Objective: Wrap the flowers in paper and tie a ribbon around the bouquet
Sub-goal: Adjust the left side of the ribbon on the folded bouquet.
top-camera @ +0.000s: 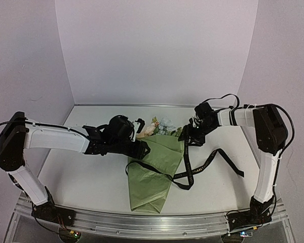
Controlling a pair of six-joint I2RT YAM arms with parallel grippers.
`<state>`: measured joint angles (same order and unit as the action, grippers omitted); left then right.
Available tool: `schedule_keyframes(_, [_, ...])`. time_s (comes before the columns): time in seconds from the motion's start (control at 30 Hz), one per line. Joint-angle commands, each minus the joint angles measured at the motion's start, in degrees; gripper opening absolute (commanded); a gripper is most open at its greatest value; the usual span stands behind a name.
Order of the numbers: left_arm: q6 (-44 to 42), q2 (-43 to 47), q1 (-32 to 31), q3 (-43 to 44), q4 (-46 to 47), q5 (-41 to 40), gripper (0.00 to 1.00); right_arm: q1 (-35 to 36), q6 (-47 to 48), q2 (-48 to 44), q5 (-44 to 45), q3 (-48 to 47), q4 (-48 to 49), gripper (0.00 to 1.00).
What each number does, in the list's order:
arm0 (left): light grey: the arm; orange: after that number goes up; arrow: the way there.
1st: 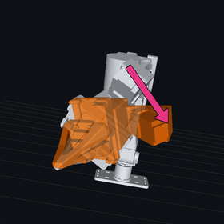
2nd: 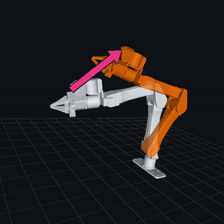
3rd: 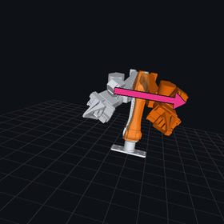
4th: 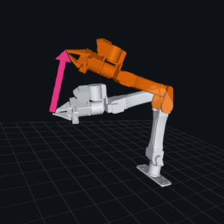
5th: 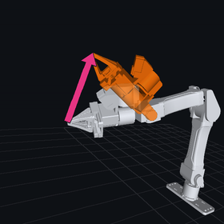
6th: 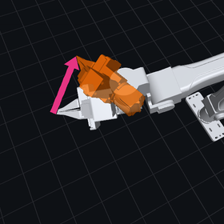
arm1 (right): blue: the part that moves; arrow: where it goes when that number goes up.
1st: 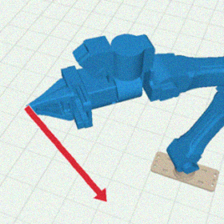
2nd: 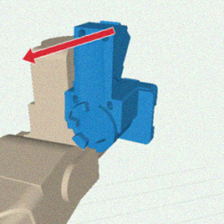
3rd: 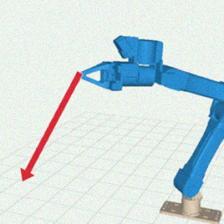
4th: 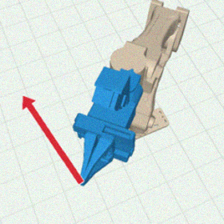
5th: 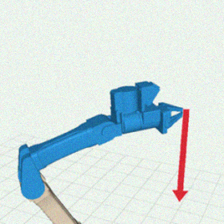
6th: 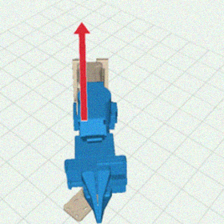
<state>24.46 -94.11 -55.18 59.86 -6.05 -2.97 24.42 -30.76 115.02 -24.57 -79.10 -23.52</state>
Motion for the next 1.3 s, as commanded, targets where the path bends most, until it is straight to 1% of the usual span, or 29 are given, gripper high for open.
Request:
schedule_keyframes(0.0, [0.9, 2.0, 0.4, 0.5, -0.7, 0.7, 0.61, -1.6, -6.0, 0.7, -2.2, 0.8, 10.3, 0.61])
schedule_keyframes(0.13, [1.0, 0.5, 0.4, 1.5, -0.8, 1.3, 0.61, -1.9, -7.6, -0.4, -2.4, 2.7, 11.4, 0.49])
schedule_keyframes(0.2, [1.1, -0.2, 0.4, 2.1, -0.9, 1.6, 0.61, -2.0, -7.9, -1.3, -2.3, 4.1, 11.9, 0.48])
schedule_keyframes(0.33, [1.3, -1.5, 0.4, 3.0, -1.0, 2.2, 0.61, -2.0, -8.0, -3.6, -3.0, 6.5, 12.9, 0.56])
schedule_keyframes(0.5, [1.6, -2.6, 0.4, 3.6, -1.0, 2.6, 0.60, -2.1, -8.0, -6.6, -2.8, 9.6, 14.1, 0.72])
schedule_keyframes(0.63, [1.7, -3.1, 0.4, 3.8, -0.8, 2.8, 0.60, -2.0, -8.6, -8.1, -3.0, 11.0, 15.2, 0.76])
schedule_keyframes(0.8, [1.8, -3.4, 0.4, 4.0, -0.9, 2.8, 0.60, -2.1, -10.3, -8.0, -4.2, 11.8, 17.5, 0.76])
schedule_keyframes(0.9, [2.0, -3.4, 0.4, 3.9, -1.0, 2.8, 0.60, -2.1, -10.3, -7.7, -4.6, 12.1, 18.0, 0.72])
schedule_keyframes(1.1, [2.2, -3.1, 0.4, 3.4, -1.1, 2.8, 0.60, -2.0, -10.8, -7.0, -4.9, 13.1, 19.4, 0.52])
schedule_keyframes(1.27, [2.3, -3.3, 0.4, 3.2, -0.9, 2.8, 0.60, -2.0, -11.0, -7.3, -4.6, 13.7, 19.9, 0.41])
